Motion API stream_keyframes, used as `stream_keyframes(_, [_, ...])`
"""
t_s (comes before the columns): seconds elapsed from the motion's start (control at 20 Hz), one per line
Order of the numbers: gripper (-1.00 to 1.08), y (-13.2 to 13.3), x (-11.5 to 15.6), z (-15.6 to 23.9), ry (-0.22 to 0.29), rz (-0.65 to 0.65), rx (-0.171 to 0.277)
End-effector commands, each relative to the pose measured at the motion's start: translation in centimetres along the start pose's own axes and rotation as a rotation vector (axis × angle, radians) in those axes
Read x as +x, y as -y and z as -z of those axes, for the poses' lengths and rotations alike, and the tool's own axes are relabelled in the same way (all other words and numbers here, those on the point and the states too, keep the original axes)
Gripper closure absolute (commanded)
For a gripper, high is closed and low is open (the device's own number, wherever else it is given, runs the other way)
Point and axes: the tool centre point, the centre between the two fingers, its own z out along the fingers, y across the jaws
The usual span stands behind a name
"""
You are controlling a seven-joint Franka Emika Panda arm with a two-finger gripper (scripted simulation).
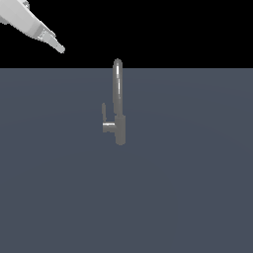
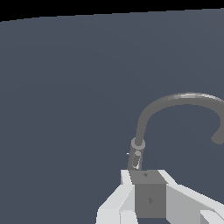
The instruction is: Turn on the faucet by rotating a designated handle.
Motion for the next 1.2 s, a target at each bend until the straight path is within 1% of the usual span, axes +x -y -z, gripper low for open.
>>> stream_keyframes(0.0, [1.08,0.7,-1.4,-4.3,0.001,-0.038,-0.046])
stream_keyframes(0.3, [1.08,1.0,-3.6,-12.9,0.006,-0.114,-0.140])
stream_keyframes(0.55, [1.08,0.6,-4.7,-17.6,0.012,-0.156,-0.193])
stream_keyframes(0.8, [1.08,0.3,-5.2,-19.9,0.015,-0.177,-0.219])
stream_keyframes(1.15, [1.08,-0.1,-5.2,-20.0,0.015,-0.179,-0.221])
